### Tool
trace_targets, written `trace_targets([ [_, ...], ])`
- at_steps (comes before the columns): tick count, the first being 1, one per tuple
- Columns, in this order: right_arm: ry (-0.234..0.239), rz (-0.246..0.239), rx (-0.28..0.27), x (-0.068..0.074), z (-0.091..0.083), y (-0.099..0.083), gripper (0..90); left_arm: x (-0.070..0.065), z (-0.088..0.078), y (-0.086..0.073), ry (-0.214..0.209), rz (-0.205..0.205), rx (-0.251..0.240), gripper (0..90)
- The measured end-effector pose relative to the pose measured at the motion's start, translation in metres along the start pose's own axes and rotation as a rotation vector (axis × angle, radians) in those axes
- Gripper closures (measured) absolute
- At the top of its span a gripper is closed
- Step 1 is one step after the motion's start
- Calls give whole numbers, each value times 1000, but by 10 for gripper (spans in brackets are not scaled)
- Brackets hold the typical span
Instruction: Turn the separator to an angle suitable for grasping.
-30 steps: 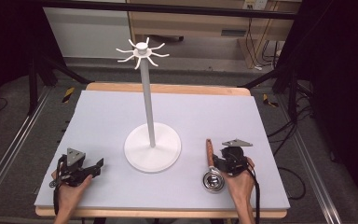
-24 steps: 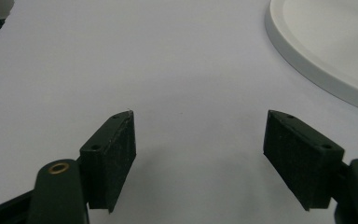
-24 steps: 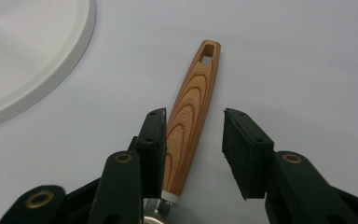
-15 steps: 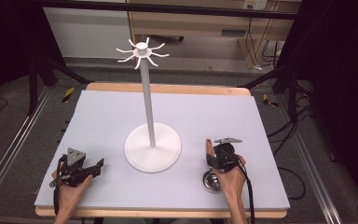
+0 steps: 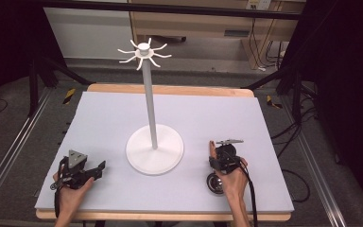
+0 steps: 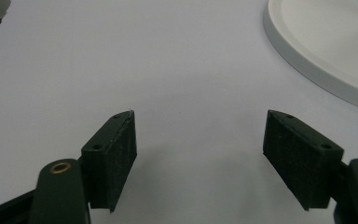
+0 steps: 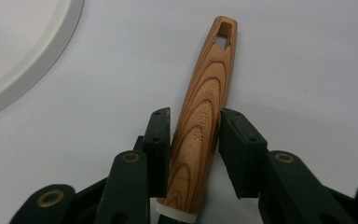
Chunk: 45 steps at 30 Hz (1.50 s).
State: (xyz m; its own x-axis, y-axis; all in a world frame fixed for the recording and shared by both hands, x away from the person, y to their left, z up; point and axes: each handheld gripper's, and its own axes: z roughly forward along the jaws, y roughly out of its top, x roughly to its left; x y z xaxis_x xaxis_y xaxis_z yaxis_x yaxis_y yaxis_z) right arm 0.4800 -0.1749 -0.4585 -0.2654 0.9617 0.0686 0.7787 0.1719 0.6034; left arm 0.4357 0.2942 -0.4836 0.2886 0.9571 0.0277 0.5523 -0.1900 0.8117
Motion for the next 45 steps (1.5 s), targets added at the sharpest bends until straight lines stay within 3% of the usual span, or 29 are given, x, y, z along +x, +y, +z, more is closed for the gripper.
trace_targets([
  [5,-3,-9,9,-2,-3,1,675,0,0,0,1,1,2,251],
  [12,12,9,36,0,6,0,605,0,0,0,0,1,3,250],
  [18,49,13,51,2,6,0,672,-1,0,0,0,2,3,250],
  [30,102,-99,94,-10,-3,-7,691,-1,1,0,1,5,4,248],
  [36,84,-130,85,-11,-7,-11,677,-1,1,0,2,7,5,246],
  [45,72,-145,5,-13,-22,-10,584,-1,1,0,0,5,9,246],
])
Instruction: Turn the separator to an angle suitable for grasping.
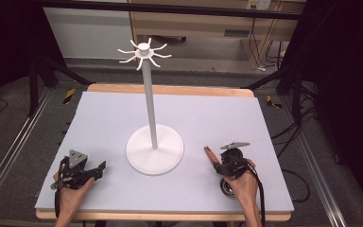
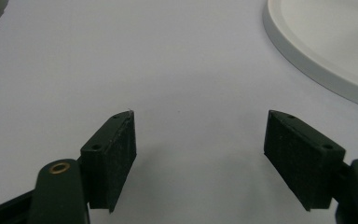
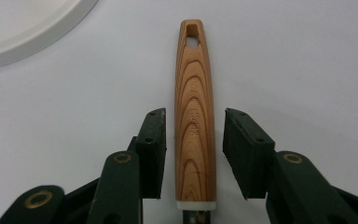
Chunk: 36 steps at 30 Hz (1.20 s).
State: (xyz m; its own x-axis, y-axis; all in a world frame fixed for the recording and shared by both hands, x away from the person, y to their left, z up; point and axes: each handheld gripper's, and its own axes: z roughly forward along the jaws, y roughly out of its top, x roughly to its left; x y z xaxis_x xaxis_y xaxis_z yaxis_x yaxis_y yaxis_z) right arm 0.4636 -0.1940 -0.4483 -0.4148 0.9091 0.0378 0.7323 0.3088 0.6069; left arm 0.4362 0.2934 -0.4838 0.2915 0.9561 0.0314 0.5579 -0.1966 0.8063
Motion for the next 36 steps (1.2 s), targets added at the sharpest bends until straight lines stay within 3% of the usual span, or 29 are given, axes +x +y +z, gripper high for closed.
trace_targets([
  [7,1,-23,-36,4,-6,7,554,0,0,0,2,4,-1,245],
  [17,-22,-21,-7,6,6,17,537,-1,1,0,7,7,7,244],
  [36,-37,-32,46,6,24,19,585,-1,1,0,5,8,6,243],
])
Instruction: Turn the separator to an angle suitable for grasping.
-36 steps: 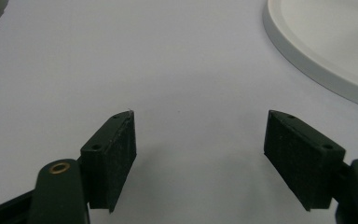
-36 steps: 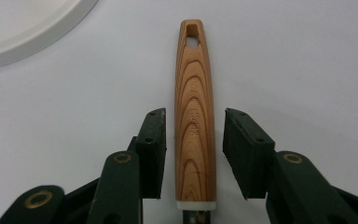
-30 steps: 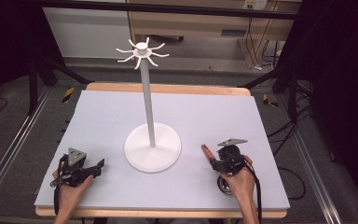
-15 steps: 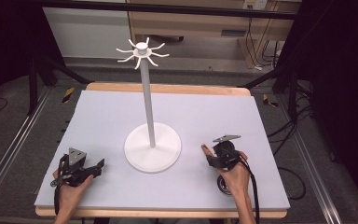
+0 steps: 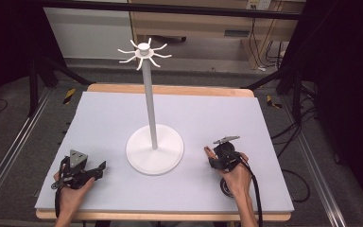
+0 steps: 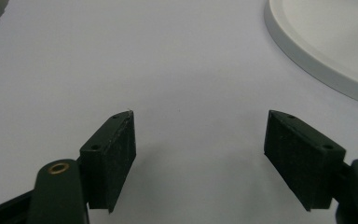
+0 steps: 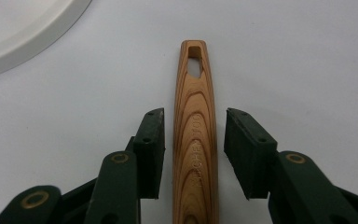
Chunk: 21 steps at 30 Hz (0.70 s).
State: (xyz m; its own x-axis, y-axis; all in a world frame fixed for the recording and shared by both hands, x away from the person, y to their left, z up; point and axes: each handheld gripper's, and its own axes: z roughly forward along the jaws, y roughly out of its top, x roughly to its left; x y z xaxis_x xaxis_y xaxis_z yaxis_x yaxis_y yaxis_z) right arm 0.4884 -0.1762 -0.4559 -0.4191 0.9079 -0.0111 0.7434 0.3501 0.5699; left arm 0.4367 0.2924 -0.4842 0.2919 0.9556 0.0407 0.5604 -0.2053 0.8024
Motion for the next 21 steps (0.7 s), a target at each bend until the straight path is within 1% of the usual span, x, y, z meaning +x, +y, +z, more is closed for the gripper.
trace_targets([
  [2,1,-5,4,-1,0,-1,587,0,0,0,-1,1,-1,243],
  [6,6,8,17,-1,1,-2,594,0,0,0,-4,2,-2,243],
  [8,3,4,21,-1,2,-2,603,0,0,0,-4,3,-2,243],
  [13,9,7,44,-1,5,-2,650,-1,0,0,-4,3,-3,243],
  [14,9,7,43,-1,5,-2,661,0,0,0,-4,3,-2,243],
  [21,12,19,48,-2,5,-2,667,-1,0,0,-3,3,-3,243],
])
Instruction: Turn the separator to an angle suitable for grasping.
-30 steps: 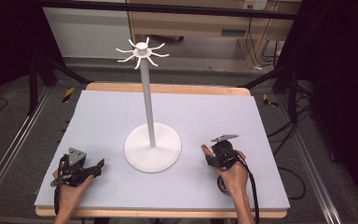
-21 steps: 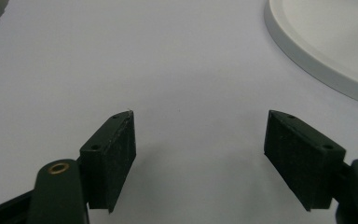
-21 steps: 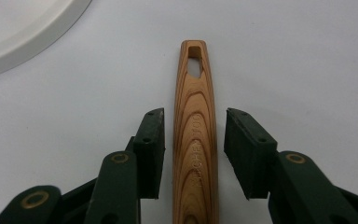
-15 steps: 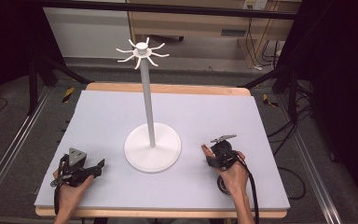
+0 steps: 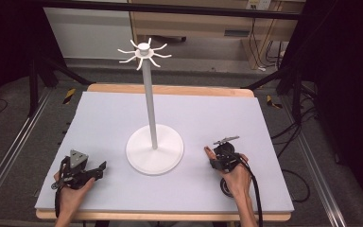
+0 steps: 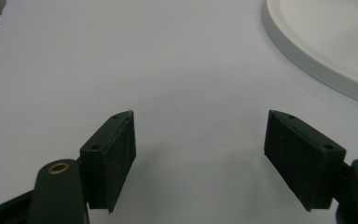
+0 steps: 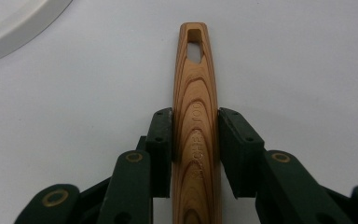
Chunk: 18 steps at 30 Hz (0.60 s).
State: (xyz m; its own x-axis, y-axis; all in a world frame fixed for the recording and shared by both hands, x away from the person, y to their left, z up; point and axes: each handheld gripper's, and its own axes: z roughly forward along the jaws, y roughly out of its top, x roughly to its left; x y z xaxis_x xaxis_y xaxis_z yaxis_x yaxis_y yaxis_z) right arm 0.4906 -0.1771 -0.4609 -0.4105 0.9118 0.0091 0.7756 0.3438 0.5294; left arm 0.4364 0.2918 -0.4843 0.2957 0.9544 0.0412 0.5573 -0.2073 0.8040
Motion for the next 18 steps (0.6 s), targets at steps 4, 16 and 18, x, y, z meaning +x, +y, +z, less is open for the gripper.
trace_targets([
  [4,-7,1,11,1,0,2,670,0,0,0,2,2,-1,243],
  [16,2,38,43,0,-2,4,673,0,0,0,1,2,0,242],
  [18,7,48,37,-1,-3,4,674,0,0,0,1,2,-1,242],
])
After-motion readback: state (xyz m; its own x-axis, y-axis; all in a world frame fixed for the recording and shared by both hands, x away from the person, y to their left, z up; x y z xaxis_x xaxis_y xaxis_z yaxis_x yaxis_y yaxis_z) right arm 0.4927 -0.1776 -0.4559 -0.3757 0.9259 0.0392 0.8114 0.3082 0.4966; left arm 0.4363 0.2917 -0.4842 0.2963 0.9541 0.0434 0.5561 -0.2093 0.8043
